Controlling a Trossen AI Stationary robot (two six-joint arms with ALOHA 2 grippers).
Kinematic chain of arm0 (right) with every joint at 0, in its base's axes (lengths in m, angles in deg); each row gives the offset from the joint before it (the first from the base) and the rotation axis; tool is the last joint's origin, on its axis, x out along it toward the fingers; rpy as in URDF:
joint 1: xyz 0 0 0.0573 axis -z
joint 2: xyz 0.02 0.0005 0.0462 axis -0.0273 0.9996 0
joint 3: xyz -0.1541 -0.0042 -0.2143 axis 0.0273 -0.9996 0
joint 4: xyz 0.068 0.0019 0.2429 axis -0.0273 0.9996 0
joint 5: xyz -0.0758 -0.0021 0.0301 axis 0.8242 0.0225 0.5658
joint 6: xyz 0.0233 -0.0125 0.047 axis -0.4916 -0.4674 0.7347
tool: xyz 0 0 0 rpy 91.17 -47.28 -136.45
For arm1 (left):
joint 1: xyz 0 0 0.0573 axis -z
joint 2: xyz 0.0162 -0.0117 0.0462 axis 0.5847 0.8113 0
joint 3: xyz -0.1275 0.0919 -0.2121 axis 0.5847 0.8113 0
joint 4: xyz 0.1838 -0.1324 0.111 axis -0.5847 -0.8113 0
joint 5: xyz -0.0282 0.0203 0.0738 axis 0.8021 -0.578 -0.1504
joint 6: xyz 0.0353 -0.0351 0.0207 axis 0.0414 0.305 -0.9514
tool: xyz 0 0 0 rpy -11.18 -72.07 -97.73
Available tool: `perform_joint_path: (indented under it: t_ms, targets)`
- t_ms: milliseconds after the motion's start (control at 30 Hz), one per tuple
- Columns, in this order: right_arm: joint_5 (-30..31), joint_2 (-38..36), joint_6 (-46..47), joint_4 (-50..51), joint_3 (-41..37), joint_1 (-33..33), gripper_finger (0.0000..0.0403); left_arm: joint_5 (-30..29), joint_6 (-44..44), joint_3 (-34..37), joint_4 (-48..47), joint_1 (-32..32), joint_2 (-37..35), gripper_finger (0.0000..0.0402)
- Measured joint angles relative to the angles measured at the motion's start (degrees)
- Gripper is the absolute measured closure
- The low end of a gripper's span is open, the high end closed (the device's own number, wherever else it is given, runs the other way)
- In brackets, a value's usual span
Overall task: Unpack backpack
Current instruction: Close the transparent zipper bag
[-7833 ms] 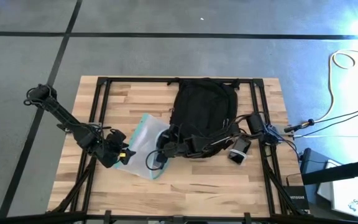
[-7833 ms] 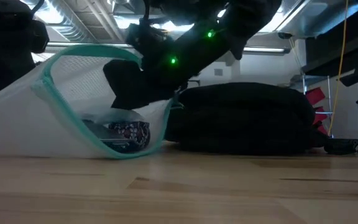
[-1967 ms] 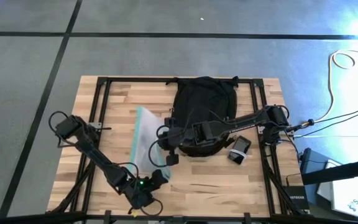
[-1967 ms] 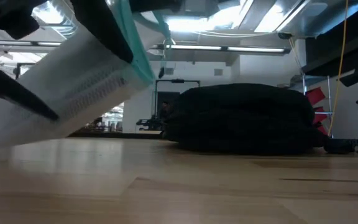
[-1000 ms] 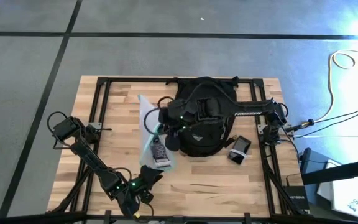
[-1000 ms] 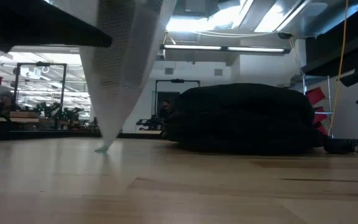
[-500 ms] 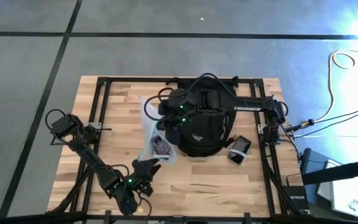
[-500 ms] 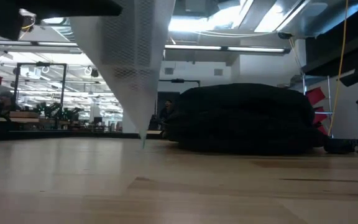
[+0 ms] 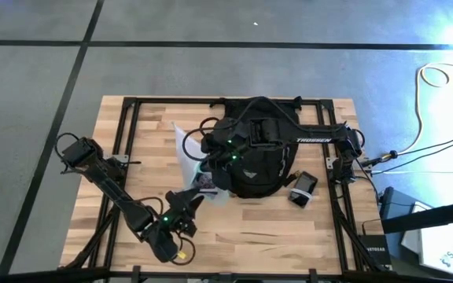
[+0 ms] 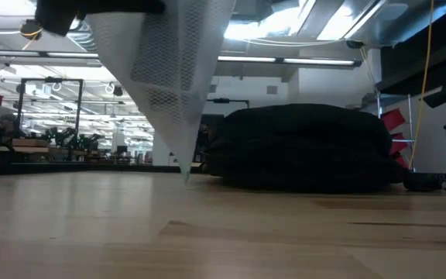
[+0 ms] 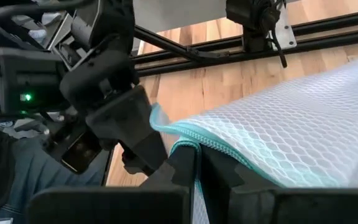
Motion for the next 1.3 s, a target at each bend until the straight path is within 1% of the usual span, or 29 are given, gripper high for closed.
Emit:
perform_joint_path:
  t_ms: [133, 267, 333, 533, 633, 667, 733, 833, 900, 967, 1300]
  targets:
    - [0.01, 0.0, -0.02, -0.23, -0.04, 0.0, 0.0403, -0.15, 0.68, 0.0, -0.01, -0.14, -1.77, 0.0109]
    - [0.02, 0.0, -0.02, -0.15, -0.09, 0.0, 0.0403, -0.07, -0.06, 0.0, -0.18, -0.21, -1.82, 0.0109]
    - [0.0, 0.0, -0.02, -0.15, -0.09, 0.0, 0.0403, 1.13, 0.2, 0.0, -0.14, -0.08, -1.82, 0.0109]
    - [-0.09, 0.02, -0.05, 0.0, -0.17, 0.07, 0.0403, 9.49, 6.47, 0.0, 0.02, 1.47, -1.82, 0.0111]
    - [-0.13, 0.02, -0.05, -0.01, -0.17, 0.09, 0.0403, 17.75, 13.04, -0.01, -1.07, 1.28, -1.82, 0.0121]
    - [-0.13, 0.02, -0.05, -0.01, -0.17, 0.09, 0.0403, 20.49, 15.79, -0.02, -2.58, 0.77, -1.82, 0.0125]
    - [-0.13, 0.02, -0.07, -0.02, -0.17, 0.09, 0.0403, 24.06, 22.52, -0.02, -7.6, -0.67, -1.8, 0.0137]
    - [-0.09, 0.02, -0.07, 0.0, -0.17, 0.11, 0.0403, 26.83, 32.09, -0.02, -16.5, -3.04, -1.8, 0.0159]
    - [-0.07, 0.02, -0.07, 0.0, -0.17, 0.15, 0.0403, 27.09, 35.92, -0.02, -19.84, -3.85, -1.78, 0.0172]
    - [-0.07, 0.02, -0.09, -0.33, -0.17, 0.15, 0.0403, 26.57, 36.87, -0.02, -20.36, -3.89, -1.75, 0.0188]
    - [-0.09, 0.02, -0.23, -0.36, -0.17, 0.15, 0.0403, 18.4, 31.04, -3.33, -19.94, 0.41, -1.71, 0.0295]
